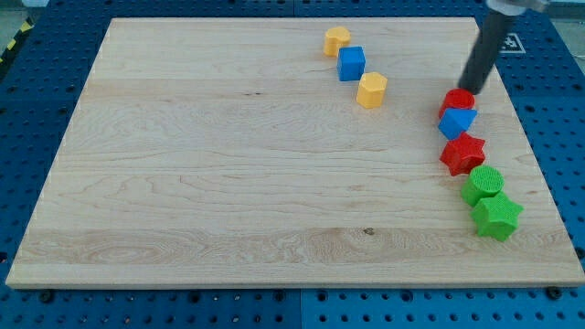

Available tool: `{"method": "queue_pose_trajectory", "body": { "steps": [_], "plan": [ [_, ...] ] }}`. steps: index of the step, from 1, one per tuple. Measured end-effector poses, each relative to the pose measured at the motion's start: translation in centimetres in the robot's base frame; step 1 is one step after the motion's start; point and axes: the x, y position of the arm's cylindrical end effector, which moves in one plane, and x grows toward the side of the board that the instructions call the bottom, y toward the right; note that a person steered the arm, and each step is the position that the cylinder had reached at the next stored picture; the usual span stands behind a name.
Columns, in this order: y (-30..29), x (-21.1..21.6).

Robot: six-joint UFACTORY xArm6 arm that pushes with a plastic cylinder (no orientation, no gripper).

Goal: Push the blue triangle to the left of the red circle

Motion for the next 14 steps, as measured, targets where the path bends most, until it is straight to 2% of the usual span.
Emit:
{"method": "queue_pose_trajectory", "body": {
  "steps": [1,2,12,14],
  "plan": [
    [1.1,5.5],
    [0.4,8.0],
    [-10.4,7.1],
    [-8.7,7.4]
  ]
}}
